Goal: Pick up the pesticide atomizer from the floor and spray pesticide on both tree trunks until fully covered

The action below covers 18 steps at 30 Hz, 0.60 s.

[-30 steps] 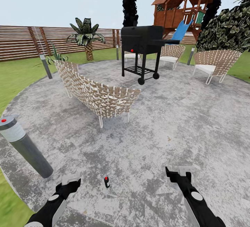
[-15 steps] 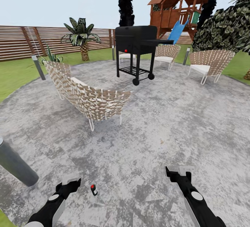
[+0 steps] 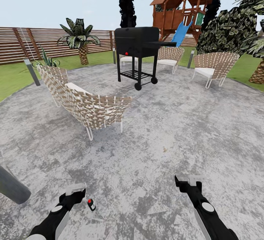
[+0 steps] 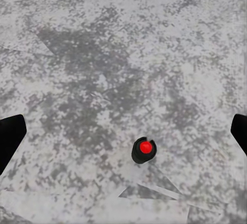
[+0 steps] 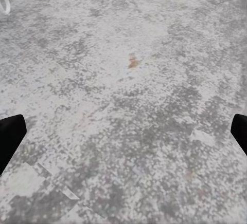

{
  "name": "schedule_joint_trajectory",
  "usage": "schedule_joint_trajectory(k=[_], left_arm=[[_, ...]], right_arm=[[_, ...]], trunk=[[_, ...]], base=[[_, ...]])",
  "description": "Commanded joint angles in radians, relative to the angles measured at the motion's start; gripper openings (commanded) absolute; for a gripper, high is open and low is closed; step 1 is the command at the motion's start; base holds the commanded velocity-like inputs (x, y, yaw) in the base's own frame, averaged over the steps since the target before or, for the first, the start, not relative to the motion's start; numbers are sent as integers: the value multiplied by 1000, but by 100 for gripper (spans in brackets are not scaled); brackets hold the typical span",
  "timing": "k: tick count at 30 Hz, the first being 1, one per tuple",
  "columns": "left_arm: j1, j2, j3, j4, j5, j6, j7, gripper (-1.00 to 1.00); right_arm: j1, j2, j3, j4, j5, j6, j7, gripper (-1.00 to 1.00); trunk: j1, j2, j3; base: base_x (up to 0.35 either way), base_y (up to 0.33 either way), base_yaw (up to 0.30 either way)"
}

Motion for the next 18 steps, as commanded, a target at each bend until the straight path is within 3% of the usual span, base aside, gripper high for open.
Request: schedule_joint_trajectory(k=[1,18], left_arm=[[-2,0,3,2,-8,-3,-1,100],[-4,1,4,3,-19,-3,0,100]], right_arm=[[0,0,-1,1,0,-3,1,100],[0,0,-2,4,-1,-3,1,100]], trunk=[[4,-8,-4],[69,-127,-59]], base=[[1,-1,-1],[0,0,-8]])
